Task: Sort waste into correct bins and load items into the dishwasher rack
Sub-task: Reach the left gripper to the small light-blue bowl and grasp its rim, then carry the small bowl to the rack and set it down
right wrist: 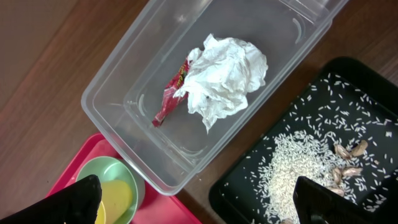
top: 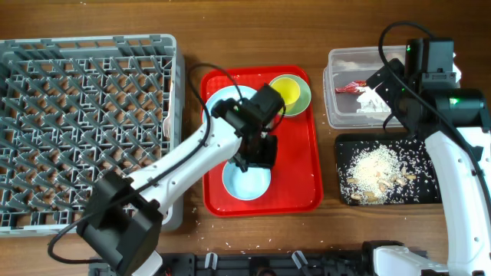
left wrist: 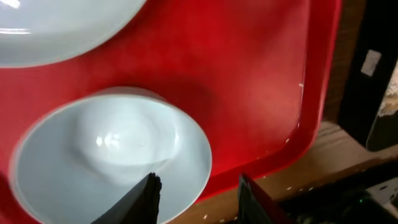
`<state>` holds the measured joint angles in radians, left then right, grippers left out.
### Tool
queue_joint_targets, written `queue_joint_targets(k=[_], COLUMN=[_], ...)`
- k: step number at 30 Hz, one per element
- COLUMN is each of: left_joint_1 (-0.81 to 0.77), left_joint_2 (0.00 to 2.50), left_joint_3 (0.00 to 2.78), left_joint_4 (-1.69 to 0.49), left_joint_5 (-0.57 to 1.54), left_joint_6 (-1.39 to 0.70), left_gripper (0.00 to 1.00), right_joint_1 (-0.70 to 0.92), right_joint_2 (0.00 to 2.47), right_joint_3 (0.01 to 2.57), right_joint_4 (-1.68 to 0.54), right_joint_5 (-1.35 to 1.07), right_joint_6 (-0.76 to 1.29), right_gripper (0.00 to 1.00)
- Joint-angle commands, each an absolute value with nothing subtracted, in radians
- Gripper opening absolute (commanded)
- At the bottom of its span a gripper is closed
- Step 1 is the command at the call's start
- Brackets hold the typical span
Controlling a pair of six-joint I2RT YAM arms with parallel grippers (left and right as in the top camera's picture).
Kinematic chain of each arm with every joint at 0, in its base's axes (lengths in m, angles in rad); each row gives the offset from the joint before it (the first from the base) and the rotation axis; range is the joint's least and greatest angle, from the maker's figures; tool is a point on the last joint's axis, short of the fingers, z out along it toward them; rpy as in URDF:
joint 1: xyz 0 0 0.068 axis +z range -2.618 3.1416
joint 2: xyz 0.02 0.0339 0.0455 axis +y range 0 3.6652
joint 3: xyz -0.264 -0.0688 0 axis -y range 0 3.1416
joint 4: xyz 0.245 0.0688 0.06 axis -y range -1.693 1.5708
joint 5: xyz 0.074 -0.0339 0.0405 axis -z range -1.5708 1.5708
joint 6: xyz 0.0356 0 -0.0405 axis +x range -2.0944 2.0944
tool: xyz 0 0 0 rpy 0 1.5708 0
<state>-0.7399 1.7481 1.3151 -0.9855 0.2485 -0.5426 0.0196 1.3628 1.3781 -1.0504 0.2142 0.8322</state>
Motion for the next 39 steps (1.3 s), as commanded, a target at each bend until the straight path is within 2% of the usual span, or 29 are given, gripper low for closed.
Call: queue_joint_targets(k=[1, 6, 10, 14, 17, 18, 19, 21, 27, 30, 34, 38, 39], left_joint_1=[-0.787, -0.857, -0.888, -0.926, -0.947, -0.949, -0.948, -0.948, -0.919, -0.846, -0.644, -0.365, -0.265], left_joint_2=[1.747, 1.747, 1.751, 1.762, 1.79, 1.803, 1.809, 1.811, 1.716, 1.559, 1.288, 1.153, 1.153], left_joint_3=[1.205, 1.12, 1.111, 1.109, 1.109, 1.109, 1.109, 1.109, 1.161, 1.203, 1.204, 1.204, 1.204], left_joint_4=[-0.869, -0.765, -0.732, -0.709, -0.709, -0.709, -0.708, -0.702, -0.732, -0.78, -0.762, -0.703, -0.679], left_joint_5=[0.257, 0.012, -0.028, -0.052, -0.073, -0.073, -0.073, -0.074, -0.088, -0.088, -0.088, -0.07, 0.003], left_joint_6=[-0.667, -0.748, -0.749, -0.749, -0.749, -0.749, -0.749, -0.748, -0.682, -0.545, -0.42, -0.387, -0.353], left_gripper=[0.41, 0.4, 0.4, 0.33, 0.32, 0.26, 0.14, 0.05, 0.04, 0.04, 0.04, 0.04, 0.04], right_joint_1=[0.017, 0.017, 0.017, 0.017, 0.017, 0.017, 0.017, 0.017, 0.017, 0.017, 0.017, 0.017, 0.017], right_joint_2=[1.346, 1.346, 1.346, 1.346, 1.346, 1.346, 1.346, 1.346, 1.346, 1.346, 1.346, 1.346, 1.346], right_joint_3=[1.389, 1.389, 1.389, 1.389, 1.389, 1.389, 1.389, 1.389, 1.389, 1.389, 1.389, 1.389, 1.389], right_joint_4=[-1.051, -1.051, -1.051, -1.051, -1.051, -1.051, -1.051, -1.051, -1.051, -1.051, -1.051, -1.051, -1.051], right_joint_5=[0.236, 0.236, 0.236, 0.236, 0.236, 0.236, 0.236, 0.236, 0.236, 0.236, 0.236, 0.236, 0.236], right_joint_6=[0.839, 0.839, 0.839, 0.839, 0.839, 0.839, 0.839, 0.839, 0.838, 0.839, 0.839, 0.838, 0.839], right_gripper=[1.0, 1.0, 1.0, 1.0, 1.0, 1.0, 1.0, 1.0, 1.0, 1.0, 1.0, 1.0, 1.0])
